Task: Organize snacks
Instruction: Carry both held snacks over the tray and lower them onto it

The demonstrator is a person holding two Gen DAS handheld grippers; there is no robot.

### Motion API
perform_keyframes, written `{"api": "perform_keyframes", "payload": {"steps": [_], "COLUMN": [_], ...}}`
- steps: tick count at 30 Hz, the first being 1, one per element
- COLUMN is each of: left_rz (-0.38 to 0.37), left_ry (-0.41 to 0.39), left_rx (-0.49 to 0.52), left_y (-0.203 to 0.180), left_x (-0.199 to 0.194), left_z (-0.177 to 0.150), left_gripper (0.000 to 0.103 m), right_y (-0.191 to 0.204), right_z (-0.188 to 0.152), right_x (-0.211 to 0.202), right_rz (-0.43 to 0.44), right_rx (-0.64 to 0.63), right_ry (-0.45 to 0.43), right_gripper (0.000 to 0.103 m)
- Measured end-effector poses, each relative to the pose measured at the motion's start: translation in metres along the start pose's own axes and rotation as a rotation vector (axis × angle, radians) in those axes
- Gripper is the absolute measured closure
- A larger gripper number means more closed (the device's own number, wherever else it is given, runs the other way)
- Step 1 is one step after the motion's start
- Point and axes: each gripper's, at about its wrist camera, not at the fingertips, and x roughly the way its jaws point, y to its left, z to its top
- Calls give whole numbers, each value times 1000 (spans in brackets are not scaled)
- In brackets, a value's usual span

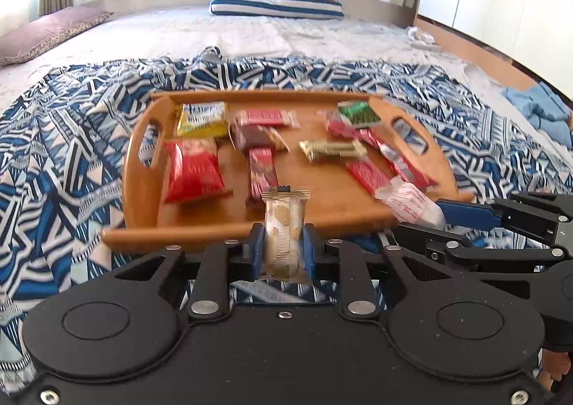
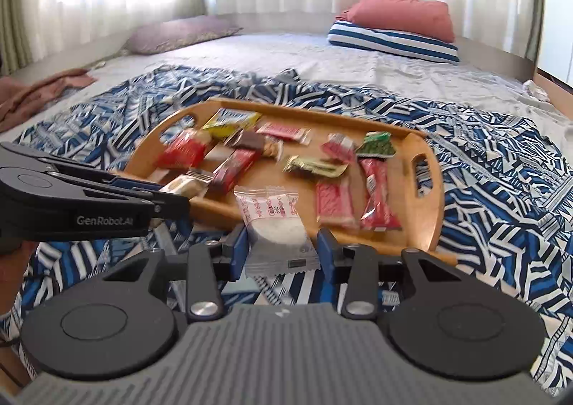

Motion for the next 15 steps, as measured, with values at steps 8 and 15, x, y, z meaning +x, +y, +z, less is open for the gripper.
{"api": "perform_keyframes", "payload": {"steps": [8,15], "left_rz": [-8,8], "left_ry": [-16,-8], "left_rx": [-46,-74], "left_y": [12,21], "left_x": [14,28], "left_z": [30,36], "left_gripper": [82,82], "right_y": [-14,-19], "right_z": [21,25], "right_x": [17,36], "right_rz": [-48,-37], "right_rx": [37,78], "right_ry": [-4,21], "right_gripper": [57,57]}}
